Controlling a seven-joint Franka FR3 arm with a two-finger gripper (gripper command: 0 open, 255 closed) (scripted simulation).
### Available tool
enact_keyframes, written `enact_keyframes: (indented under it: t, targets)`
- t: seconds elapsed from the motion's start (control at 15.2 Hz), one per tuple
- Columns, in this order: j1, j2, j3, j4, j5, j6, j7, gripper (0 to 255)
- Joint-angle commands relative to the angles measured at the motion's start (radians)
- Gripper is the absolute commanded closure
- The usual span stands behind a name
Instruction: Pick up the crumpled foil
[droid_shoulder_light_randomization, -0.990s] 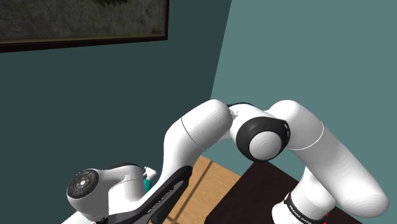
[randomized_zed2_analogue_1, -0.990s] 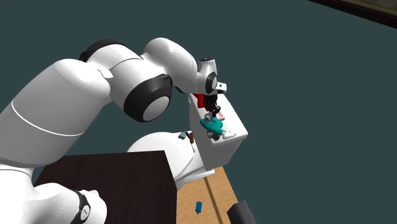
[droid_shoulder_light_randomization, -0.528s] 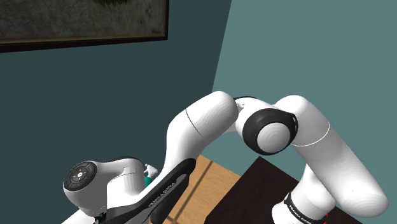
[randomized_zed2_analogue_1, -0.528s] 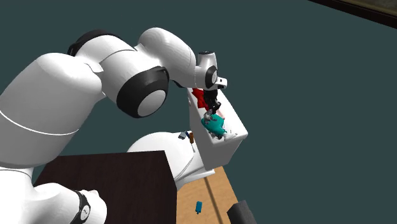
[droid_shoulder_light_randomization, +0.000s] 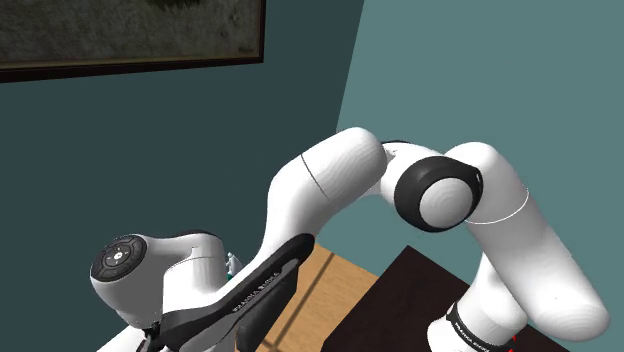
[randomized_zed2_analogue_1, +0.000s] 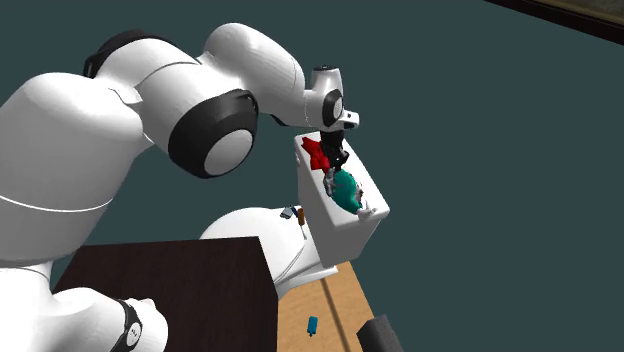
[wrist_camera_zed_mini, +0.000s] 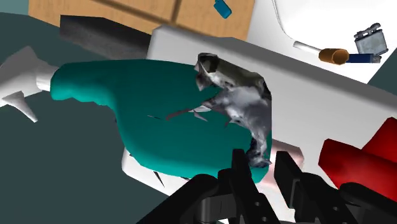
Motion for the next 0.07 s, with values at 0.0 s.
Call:
enact_keyframes:
  t: [0.0]
  targets:
    - [-0.001,-0.006,0.002,-0.002,0.002,-0.003,-0.001,255]
